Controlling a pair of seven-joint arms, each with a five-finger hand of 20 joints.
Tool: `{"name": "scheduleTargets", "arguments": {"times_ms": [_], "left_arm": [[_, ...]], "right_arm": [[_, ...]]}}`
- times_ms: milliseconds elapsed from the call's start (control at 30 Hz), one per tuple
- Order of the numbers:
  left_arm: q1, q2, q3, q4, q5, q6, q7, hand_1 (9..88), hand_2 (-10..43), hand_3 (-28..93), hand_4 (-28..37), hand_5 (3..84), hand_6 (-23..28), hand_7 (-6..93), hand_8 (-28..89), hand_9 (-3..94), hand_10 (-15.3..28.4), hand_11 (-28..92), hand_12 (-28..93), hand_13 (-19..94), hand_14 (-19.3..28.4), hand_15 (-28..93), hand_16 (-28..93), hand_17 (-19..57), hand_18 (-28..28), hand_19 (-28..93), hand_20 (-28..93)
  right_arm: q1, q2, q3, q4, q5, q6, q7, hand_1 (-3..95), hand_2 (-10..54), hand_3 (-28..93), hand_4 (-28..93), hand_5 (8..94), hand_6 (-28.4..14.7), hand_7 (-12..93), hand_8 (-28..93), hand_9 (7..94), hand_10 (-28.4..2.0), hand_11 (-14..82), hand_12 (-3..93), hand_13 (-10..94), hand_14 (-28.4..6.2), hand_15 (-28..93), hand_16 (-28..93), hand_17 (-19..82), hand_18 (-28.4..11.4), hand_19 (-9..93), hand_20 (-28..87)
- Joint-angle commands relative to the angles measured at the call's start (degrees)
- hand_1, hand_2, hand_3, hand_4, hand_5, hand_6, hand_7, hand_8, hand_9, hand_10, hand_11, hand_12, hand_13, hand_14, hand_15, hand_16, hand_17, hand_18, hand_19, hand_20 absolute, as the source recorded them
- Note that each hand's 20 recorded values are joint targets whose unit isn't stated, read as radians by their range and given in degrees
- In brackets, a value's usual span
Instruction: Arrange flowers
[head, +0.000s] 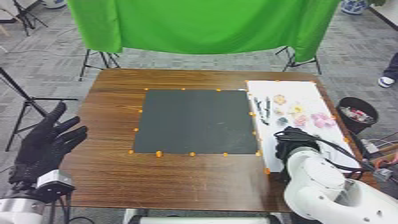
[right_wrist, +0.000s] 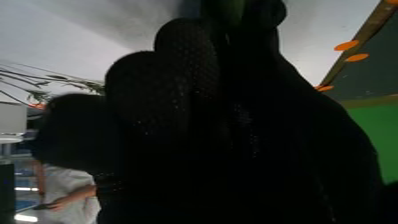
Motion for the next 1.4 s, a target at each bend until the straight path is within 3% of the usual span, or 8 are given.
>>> {"name": "scheduleTargets", "arguments": {"times_ms": [33, 533, 700, 800, 900, 1000, 1067, 1400], "left_arm": [[1.07, -0.49, -0.4, -0.16, -0.02, -0.22, -0.01, 29.8, 6.1, 61, -19.5, 30.2, 5.8, 6.4, -7, 27.6, 18.7, 21, 12, 20, 28.1, 54, -11, -5.7, 28.4, 57, -8], [1.95, -0.4, -0.91, -0.54, -0.29, 0.24, 0.2, 30.0, 6.2, 61, -19.5, 30.1, 5.8, 6.4, -7, 27.3, 18.6, 21, 12, 20, 28.0, 54, -11, -5.6, 28.4, 57, -8], [2.36, -0.22, -1.01, -0.72, -0.49, 0.49, 0.59, 29.9, 6.2, 61, -19.4, 30.0, 5.8, 6.4, -7, 27.2, 18.5, 21, 12, 20, 28.0, 54, -11, -5.6, 28.4, 57, -8], [3.09, 0.12, -1.14, -0.81, -1.04, 0.9, 1.44, 29.9, 6.2, 61, -19.3, 30.1, 5.9, 6.4, -7, 27.2, 18.5, 21, 12, 20, 28.0, 54, -11, -5.7, 28.4, 57, -8], [2.83, -0.2, -1.29, -0.73, -0.69, 0.54, 0.84, 29.9, 6.2, 61, -19.4, 30.1, 5.9, 6.4, -7, 27.1, 18.5, 21, 12, 20, 28.0, 54, -11, -5.7, 28.4, 57, -8], [2.96, -0.18, -1.32, -0.72, -0.74, 0.66, 0.91, 30.0, 6.2, 61, -19.4, 30.0, 5.8, 6.4, -7, 27.1, 18.5, 21, 12, 20, 28.0, 54, -11, -5.7, 28.4, 57, -8], [2.73, -0.43, -1.25, -0.69, -0.56, 0.5, 0.78, 30.0, 6.2, 61, -19.4, 30.0, 5.8, 6.5, -7, 27.1, 18.5, 21, 12, 20, 28.0, 54, -11, -5.7, 28.4, 57, -8], [1.73, -1.31, -1.12, -0.64, 0.24, 0.04, -0.53, 30.0, 6.1, 61, -19.5, 29.9, 5.8, 6.6, -7, 27.1, 18.5, 21, 12, 20, 28.1, 54, -11, -5.7, 28.4, 57, -8]], "right_arm": [[-1.84, 1.15, -0.11, -0.56, -1.45, 2.97, -0.42, 57.0, -5.9, 73, -18, 79.5, -7.9, 28, 26, 87.6, -15.0, 43.5, 22.0, 90, -7.0, 61, 18, 73, -4.8, 93, 7], [1.75, 2.42, 3.15, -3.14, -3.24, 4.33, -0.98, 55.8, -6.9, 76, -17, 79.9, -7.6, 30, 27, 88.3, -14.9, 45.5, 22.7, 90, -6.7, 63, 19, 73, -6.0, 93, 19], [-0.72, 0.68, 7.23, -4.08, -1.31, 0.34, 0.52, 53.4, -7.6, 77, -14, 80.1, -7.5, 30, 27, 88.6, -14.8, 45.6, 22.5, 91, -6.8, 63, 19, 73, -5.9, 93, 20], [-2.79, -0.16, 10.41, -4.49, 2.28, -3.12, 1.0, 51.6, -8.5, 72, -17, 79.6, -8.8, 26, 25, 87.3, -15.9, 41.9, 22.2, 89, -8.0, 60, 18, 73, -5.2, 93, 8], [-4.92, -0.84, 13.05, -4.79, 4.65, -7.35, 2.64, 46.6, -7.4, 70, -17, 76.9, -10.7, 23, 22, 83.8, -18.2, 39.8, 21.3, 86, -9.6, 60, 17, 71, -5.3, 93, -3], [-6.27, -1.73, 15.39, -4.75, 8.03, -10.88, 3.69, 42.4, -5.3, 71, -16, 76.3, -12.6, 21, 10, 82.7, -19.7, 38.0, 21.0, 84, -10.7, 60, 15, 71, -5.1, 93, -9], [-6.58, -1.87, 15.73, -4.62, 8.82, -12.01, 3.92, 41.0, -4.3, 71, -16, 75.9, -13.6, 21, -1, 81.9, -20.6, 37.3, 20.9, 83, -11.3, 60, 15, 71, -5.3, 93, -9], [-5.5, -2.98, 14.32, -3.49, 11.3, -14.43, 5.01, 40.5, -3.1, 68, -15, 75.7, -14.7, 20, -3, 81.3, -21.3, 36.6, 20.6, 82, -12.1, 61, 14, 70, -6.3, 93, -8]]}}
